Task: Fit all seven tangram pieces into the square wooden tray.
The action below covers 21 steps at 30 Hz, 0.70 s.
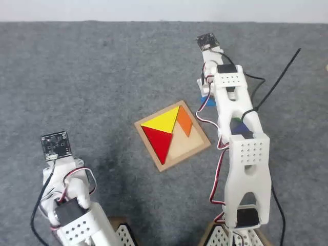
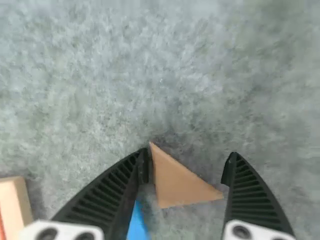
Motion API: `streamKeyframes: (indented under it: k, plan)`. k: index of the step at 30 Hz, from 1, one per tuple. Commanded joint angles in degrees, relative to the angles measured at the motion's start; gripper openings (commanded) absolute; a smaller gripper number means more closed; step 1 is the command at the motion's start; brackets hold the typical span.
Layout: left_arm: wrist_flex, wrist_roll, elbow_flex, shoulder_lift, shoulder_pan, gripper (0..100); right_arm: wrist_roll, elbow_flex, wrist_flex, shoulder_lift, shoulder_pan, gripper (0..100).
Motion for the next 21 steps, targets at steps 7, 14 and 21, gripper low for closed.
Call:
streamKeyframes:
  k: [7,14,21]
  plan:
    - [0.26,-0.62,-0.40,-0.35,0.35,2,-0.26,-2.37,13.85,-1.01,1.01,25.3]
    - [0.26,-0.62,-0.40,-0.35,0.35,2,1.58,-2.20,28.53,-2.95,3.47,25.2]
    - [0.26,-0.62,-0.40,-0.35,0.35,2,4.75,-2.37,21.85,-3.38,7.87,25.2]
